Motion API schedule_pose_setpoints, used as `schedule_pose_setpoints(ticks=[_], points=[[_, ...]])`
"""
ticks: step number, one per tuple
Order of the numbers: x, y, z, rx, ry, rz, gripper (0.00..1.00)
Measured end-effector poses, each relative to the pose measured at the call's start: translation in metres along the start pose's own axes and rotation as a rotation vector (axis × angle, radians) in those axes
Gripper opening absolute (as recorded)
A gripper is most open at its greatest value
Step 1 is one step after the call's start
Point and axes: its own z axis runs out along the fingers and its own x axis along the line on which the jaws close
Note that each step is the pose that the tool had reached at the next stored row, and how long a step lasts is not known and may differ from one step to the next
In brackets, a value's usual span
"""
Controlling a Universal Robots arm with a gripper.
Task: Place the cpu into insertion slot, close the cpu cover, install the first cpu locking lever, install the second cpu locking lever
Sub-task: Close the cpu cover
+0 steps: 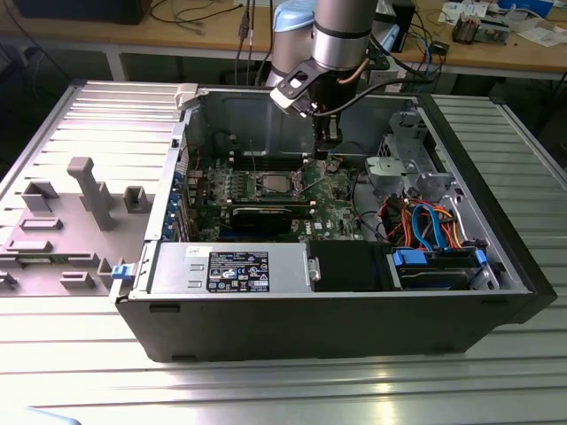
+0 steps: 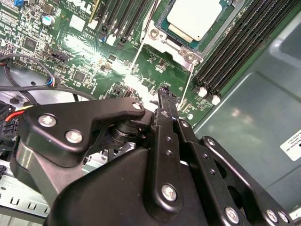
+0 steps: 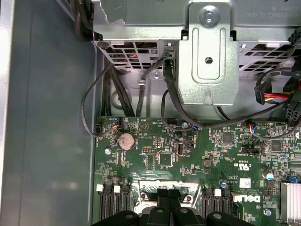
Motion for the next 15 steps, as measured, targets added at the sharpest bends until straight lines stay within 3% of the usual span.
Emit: schedule_pose_setpoints(ticks=[7,15], points=[[0.0000,0.0002,0.0000,0.0000,0.0000,-0.001,0.11],[0.0001,0.0063,0.0001,0.0001,0.0000,-0.001,0.11]])
